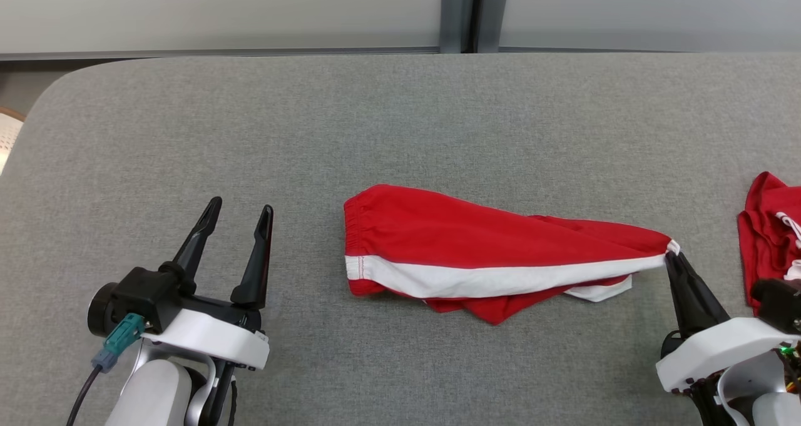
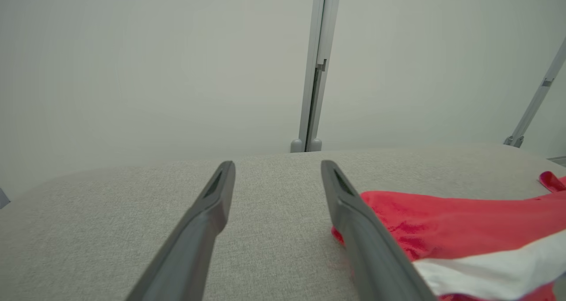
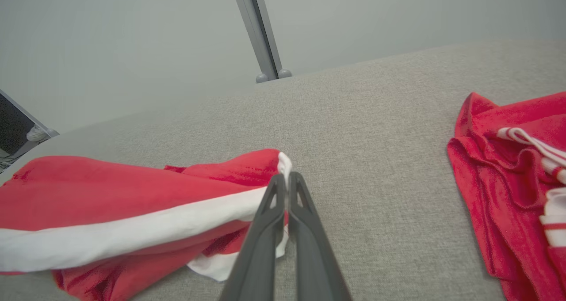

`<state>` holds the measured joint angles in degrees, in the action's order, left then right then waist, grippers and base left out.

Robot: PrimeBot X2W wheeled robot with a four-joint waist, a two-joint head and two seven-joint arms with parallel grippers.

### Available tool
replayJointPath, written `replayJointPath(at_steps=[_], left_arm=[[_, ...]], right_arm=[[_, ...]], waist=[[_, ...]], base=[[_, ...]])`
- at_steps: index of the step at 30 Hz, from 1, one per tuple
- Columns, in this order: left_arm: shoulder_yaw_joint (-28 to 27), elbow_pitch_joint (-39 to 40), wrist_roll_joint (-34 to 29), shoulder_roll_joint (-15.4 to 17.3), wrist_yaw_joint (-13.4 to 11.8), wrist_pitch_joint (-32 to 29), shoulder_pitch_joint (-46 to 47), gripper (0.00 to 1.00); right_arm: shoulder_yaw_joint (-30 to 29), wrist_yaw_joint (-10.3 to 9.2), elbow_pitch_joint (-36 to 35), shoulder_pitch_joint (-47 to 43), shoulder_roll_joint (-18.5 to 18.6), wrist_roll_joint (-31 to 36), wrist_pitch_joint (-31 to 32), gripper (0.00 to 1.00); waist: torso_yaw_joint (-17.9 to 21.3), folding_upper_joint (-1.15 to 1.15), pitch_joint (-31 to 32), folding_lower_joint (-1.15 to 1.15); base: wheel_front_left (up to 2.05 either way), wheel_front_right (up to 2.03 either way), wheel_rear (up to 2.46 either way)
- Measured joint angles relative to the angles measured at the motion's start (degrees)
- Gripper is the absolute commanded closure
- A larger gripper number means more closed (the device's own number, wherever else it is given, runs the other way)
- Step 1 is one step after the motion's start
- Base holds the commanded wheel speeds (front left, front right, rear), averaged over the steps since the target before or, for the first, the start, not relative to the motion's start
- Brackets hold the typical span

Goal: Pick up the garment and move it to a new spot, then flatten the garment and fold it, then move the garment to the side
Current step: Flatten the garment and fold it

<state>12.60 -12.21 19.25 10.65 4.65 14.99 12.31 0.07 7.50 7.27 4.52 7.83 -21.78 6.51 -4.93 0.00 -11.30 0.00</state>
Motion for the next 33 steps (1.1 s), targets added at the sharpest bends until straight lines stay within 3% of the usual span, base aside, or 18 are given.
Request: replayJointPath(at_steps=[2,3,4,5,6,12,21,33], left_arm=[[-0.09,-0.03,-0.07,0.1,0.08,0.0,0.18,0.0],[-0.15,-0.07,-0.08,0.11,0.09,0.0,0.29,0.0],[-0.25,-0.07,-0.09,0.1,0.1,0.0,0.38,0.0],[-0.35,-0.07,-0.09,0.11,0.1,0.0,0.45,0.0],[-0.48,-0.07,-0.09,0.08,0.09,0.0,0.46,0.0],[-1.34,0.07,-0.1,-0.13,-0.03,0.0,-1.06,0.0],[-2.57,1.1,-0.51,-0.33,-1.69,0.0,-5.73,0.0],[-2.33,2.92,-0.03,0.55,-2.88,-1.89,-10.84,0.0]], right_arm=[[-0.31,0.0,1.34,-0.03,-0.15,-0.03,-0.25,1.0],[-0.14,-0.01,1.87,-0.03,-0.35,-0.14,-0.51,0.77],[0.11,-0.01,2.27,0.02,-0.53,-0.1,-0.81,0.46],[0.38,-0.01,2.54,0.11,-0.71,0.04,-1.27,0.05],[0.62,-0.01,2.56,0.18,-0.75,0.29,-1.93,0.0],[1.8,-0.01,-1.19,0.18,0.27,3.64,-5.59,0.0],[2.46,-0.01,-10.93,-2.97,1.26,9.49,-5.69,0.0],[2.41,0.0,-15.13,-8.91,-1.0,9.66,-3.44,0.0]], waist=[[0.43,0.0,-0.44,0.0],[0.62,0.0,-0.58,0.0],[0.78,0.0,-0.65,0.0],[0.95,0.0,-0.67,0.0],[1.09,0.0,-0.59,0.0],[2.0,0.0,0.99,0.0],[2.83,0.0,5.41,0.0],[3.7,0.0,9.41,0.0]], base=[[0.0,0.0,0.0],[0.0,0.0,0.0],[0.0,0.0,0.0],[0.0,0.0,0.0],[0.0,0.0,0.0],[0.0,0.0,0.0],[0.0,0.0,0.0],[0.0,0.0,0.0]])
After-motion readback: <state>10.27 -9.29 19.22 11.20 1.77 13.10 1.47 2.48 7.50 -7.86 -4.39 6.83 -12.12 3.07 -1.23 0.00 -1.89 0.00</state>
